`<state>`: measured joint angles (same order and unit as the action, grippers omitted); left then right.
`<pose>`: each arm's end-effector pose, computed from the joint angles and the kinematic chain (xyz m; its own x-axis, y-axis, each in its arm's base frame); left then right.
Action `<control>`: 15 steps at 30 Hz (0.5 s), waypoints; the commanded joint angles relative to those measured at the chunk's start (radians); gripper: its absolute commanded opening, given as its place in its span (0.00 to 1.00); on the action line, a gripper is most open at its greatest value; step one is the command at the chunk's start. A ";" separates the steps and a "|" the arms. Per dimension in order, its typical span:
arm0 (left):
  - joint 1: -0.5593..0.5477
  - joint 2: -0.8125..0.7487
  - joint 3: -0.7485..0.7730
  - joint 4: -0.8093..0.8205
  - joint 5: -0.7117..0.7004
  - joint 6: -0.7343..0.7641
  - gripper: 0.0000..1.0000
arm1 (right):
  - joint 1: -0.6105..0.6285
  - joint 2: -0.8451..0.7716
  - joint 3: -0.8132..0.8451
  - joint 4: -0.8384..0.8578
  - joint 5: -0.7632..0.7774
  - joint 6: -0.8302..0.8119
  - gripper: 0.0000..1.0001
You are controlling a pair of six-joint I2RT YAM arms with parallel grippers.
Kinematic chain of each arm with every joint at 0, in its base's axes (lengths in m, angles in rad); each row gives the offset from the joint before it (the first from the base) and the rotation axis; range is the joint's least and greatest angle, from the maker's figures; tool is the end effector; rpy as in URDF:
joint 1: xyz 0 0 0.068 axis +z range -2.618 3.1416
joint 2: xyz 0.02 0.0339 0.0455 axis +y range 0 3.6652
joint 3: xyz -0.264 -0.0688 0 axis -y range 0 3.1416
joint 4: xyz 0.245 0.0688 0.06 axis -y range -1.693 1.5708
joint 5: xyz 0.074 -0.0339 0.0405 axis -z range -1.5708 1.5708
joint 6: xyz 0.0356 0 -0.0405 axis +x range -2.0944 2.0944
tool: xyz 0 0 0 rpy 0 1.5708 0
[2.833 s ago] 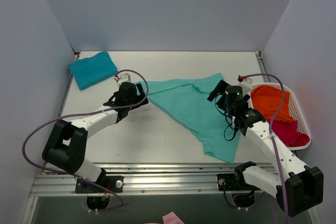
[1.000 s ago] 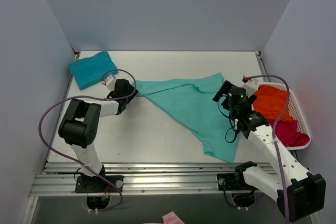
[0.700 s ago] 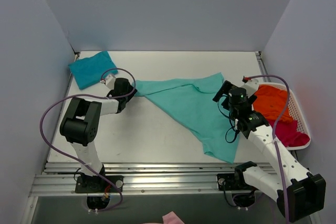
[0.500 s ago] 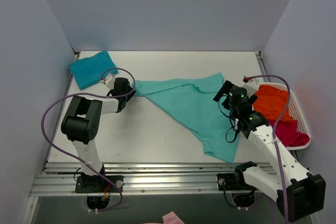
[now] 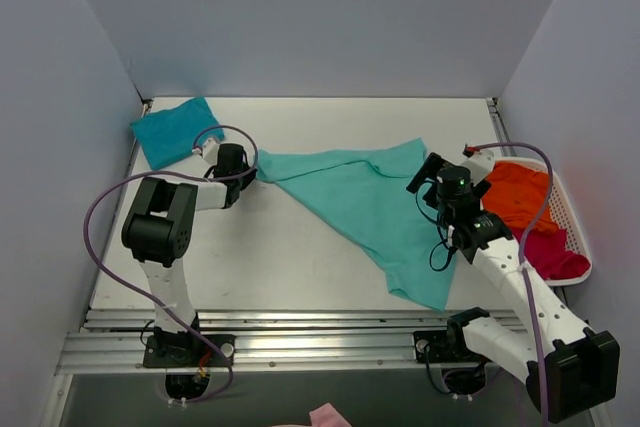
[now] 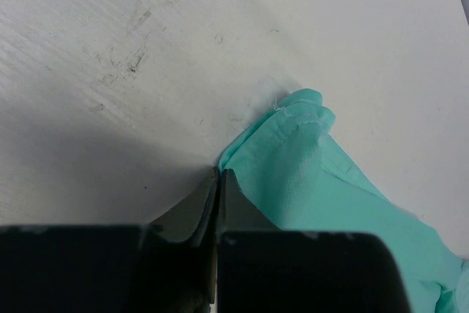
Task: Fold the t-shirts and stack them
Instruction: Flatten the tshirt out
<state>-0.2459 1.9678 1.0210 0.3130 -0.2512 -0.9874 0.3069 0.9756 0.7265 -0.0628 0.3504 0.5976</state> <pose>0.3914 -0.0891 0.1289 -0.3511 -0.7454 -0.5667 -0.4565 0.6647 -0.5914 0.2196 0.0568 0.2969 -0.2262 0.4827 -0.8461 0.1875 0.8739 0.4484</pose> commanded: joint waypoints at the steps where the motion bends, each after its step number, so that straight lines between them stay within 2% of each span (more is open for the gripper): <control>1: 0.013 -0.015 -0.015 -0.043 0.020 0.032 0.02 | -0.011 0.018 -0.013 0.026 0.022 -0.001 1.00; 7: 0.036 -0.205 -0.114 -0.064 -0.053 0.084 0.02 | -0.026 0.133 -0.015 0.095 -0.029 0.044 1.00; 10: 0.054 -0.245 -0.136 -0.068 -0.046 0.101 0.02 | -0.032 0.251 0.004 0.148 -0.056 0.076 1.00; 15: 0.069 -0.227 -0.145 -0.038 0.004 0.125 0.02 | -0.040 0.435 0.092 0.224 0.001 0.100 0.99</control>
<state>-0.1871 1.7470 0.8814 0.2543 -0.2733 -0.8993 0.2749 1.3499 0.7460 0.0788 0.3138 0.6662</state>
